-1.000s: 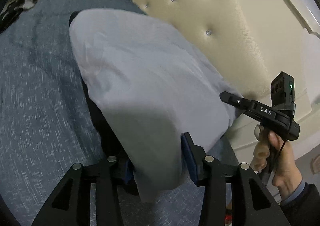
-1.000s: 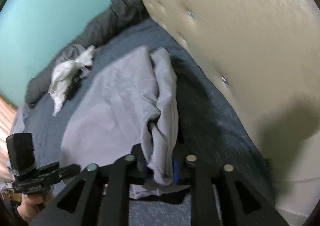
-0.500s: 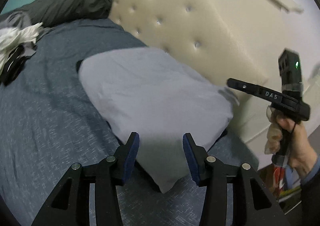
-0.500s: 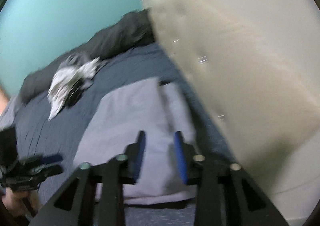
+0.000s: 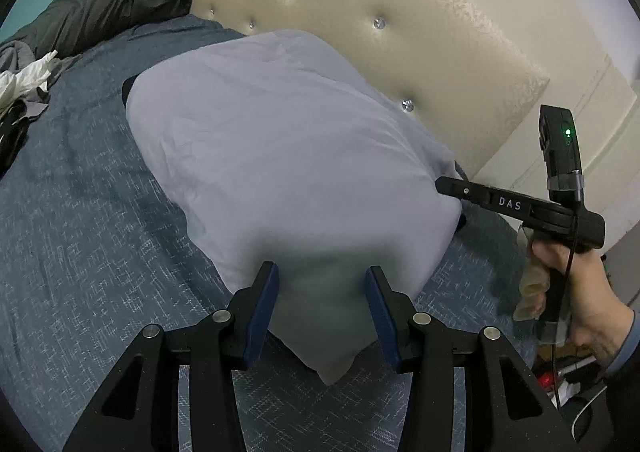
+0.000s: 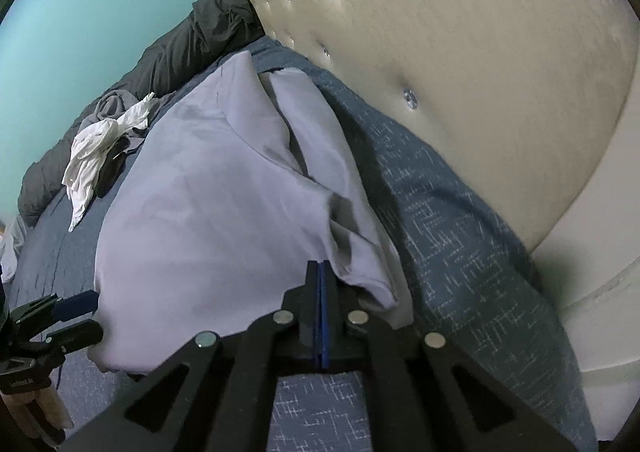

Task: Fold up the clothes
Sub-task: 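Lift the folded jacket with both tools and carry it toward the headboard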

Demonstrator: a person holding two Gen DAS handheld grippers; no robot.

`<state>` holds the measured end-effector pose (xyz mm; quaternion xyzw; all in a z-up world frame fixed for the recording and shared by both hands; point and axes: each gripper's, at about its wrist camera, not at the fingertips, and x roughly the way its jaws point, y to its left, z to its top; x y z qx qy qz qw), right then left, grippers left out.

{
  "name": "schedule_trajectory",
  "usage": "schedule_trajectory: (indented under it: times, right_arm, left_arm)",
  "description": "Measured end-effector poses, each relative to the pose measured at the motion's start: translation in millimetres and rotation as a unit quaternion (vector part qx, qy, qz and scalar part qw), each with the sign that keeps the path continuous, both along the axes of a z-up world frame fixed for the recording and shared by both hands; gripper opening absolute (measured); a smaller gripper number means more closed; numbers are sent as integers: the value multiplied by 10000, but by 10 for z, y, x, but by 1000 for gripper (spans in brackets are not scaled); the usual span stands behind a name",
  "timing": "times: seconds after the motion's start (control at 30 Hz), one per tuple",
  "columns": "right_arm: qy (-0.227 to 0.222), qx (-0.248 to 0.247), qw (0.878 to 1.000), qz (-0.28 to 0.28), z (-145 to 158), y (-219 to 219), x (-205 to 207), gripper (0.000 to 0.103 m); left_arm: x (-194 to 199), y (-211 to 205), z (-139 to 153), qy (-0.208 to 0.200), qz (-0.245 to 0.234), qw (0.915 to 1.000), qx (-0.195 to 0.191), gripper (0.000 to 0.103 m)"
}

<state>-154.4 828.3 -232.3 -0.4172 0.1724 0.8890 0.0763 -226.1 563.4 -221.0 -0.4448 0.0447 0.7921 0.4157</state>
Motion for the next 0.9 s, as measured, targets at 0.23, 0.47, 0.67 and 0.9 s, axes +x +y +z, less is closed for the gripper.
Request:
schedule_trajectory:
  times: [0.23,0.47,0.67,0.9]
  right_arm:
    - [17,221,9998,-25,194,4,58,0]
    - [543,658,9962,-161,539,32,55,0]
    - [278,530,9980,-191,298,62,-18,0]
    - [-23,309,9991,-273,-29,97,-91,0]
  left_arm:
    - [0,70,-2,81,97,9999,-115,49]
    - [22,112,-29,120,102,9998,-155,49]
    - [64,148,-36,210,55,9996,-203,49]
    - [134,222,-55,320,-3,9991,-280,49]
